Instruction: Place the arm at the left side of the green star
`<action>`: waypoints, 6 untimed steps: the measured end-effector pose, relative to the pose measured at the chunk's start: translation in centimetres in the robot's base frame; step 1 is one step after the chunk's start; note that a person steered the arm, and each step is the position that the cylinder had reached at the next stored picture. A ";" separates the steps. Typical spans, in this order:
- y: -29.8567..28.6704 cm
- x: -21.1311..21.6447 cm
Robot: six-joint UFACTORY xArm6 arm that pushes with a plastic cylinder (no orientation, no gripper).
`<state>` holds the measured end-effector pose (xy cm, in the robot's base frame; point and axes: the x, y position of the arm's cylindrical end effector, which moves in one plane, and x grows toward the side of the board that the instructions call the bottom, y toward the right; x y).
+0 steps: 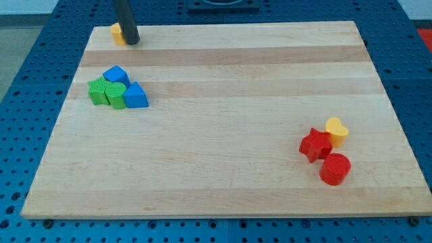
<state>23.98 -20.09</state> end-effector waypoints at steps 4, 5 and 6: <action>1.5 5.5; -0.5 7.3; -3.2 7.8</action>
